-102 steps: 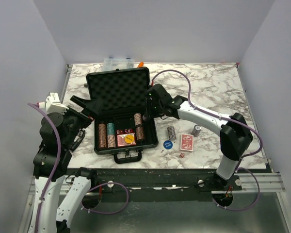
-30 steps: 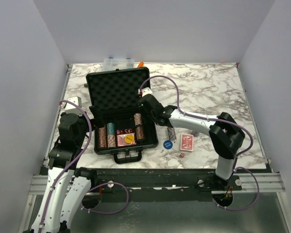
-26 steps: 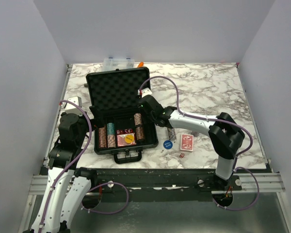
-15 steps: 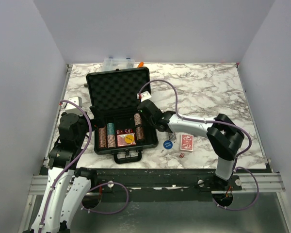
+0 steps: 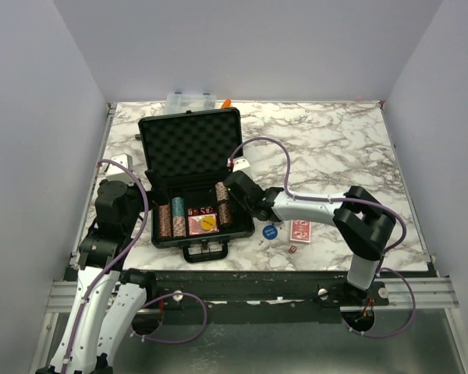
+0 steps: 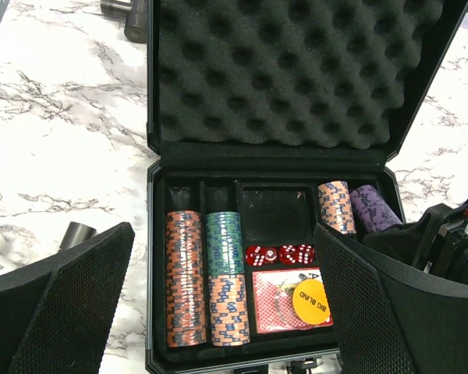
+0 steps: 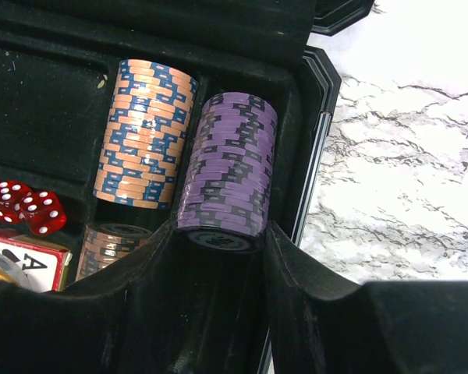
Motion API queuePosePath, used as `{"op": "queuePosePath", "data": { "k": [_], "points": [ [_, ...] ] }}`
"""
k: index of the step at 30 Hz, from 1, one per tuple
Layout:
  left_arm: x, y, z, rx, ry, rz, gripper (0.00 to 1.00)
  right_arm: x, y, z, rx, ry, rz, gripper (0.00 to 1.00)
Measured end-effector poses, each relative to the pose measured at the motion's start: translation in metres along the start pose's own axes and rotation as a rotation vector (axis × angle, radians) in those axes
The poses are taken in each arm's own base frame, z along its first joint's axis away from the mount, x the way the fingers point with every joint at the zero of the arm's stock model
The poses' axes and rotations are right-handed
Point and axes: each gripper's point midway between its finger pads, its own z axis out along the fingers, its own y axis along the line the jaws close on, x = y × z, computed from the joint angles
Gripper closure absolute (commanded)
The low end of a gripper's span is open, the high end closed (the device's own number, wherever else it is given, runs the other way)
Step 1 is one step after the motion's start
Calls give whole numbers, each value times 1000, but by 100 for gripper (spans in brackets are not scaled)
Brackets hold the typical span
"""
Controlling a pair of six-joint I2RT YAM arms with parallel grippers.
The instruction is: Pack up texas hold em set
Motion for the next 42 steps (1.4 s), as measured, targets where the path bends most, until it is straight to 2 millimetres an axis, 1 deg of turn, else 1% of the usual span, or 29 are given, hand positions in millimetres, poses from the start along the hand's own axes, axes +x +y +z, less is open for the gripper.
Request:
{"op": "queuePosePath", "data": {
  "k": [1, 3, 5, 7, 10, 13, 15, 18, 20, 22, 23, 26, 28, 33, 36, 42],
  "points": [
    [0, 0, 0, 0, 1, 0, 3, 0, 1, 0, -3, 2, 7, 90],
    [0, 0, 0, -1, 1, 0, 3, 1, 2, -1, -6, 6, 14, 75],
    [0, 0, 0, 0, 0, 0, 3, 1, 3, -1, -6, 8, 17, 58],
    [0, 0, 0, 0, -1, 0, 3, 0, 3, -2, -5, 12, 20, 46],
    [0, 0, 0, -1, -1, 0, 3, 0, 5, -4, -15, 26, 23, 36],
    [0, 0, 0, 0, -1, 0, 3, -3, 7, -8, -19, 32, 20, 35],
    [0, 0, 0, 0, -2, 0, 3, -3, 7, -13, -26, 40, 20, 36],
    [0, 0, 0, 0, -1, 0, 3, -2, 7, -20, -36, 59, 22, 45],
    [0, 0, 0, 0, -1, 0, 3, -1, 5, -25, -38, 68, 21, 56],
    [0, 0, 0, 0, -1, 0, 3, -2, 4, -32, -46, 69, 25, 68],
    [0, 0, 0, 0, -1, 0, 3, -4, 3, -36, -50, 66, 29, 76],
    [0, 0, 0, 1, 1, 0, 3, -3, 1, -47, -63, 61, 43, 92],
    [1, -1, 0, 3, 3, 1, 3, 1, -1, -50, -68, 66, 50, 99],
    [2, -2, 1, 12, 10, 1, 3, 19, 0, -51, -86, 113, 68, 99],
    [2, -2, 1, 12, 10, 1, 3, 26, 4, -50, -104, 133, 87, 99],
    [2, -2, 1, 12, 10, 1, 3, 38, 8, -39, -101, 168, 109, 99]
  ]
}}
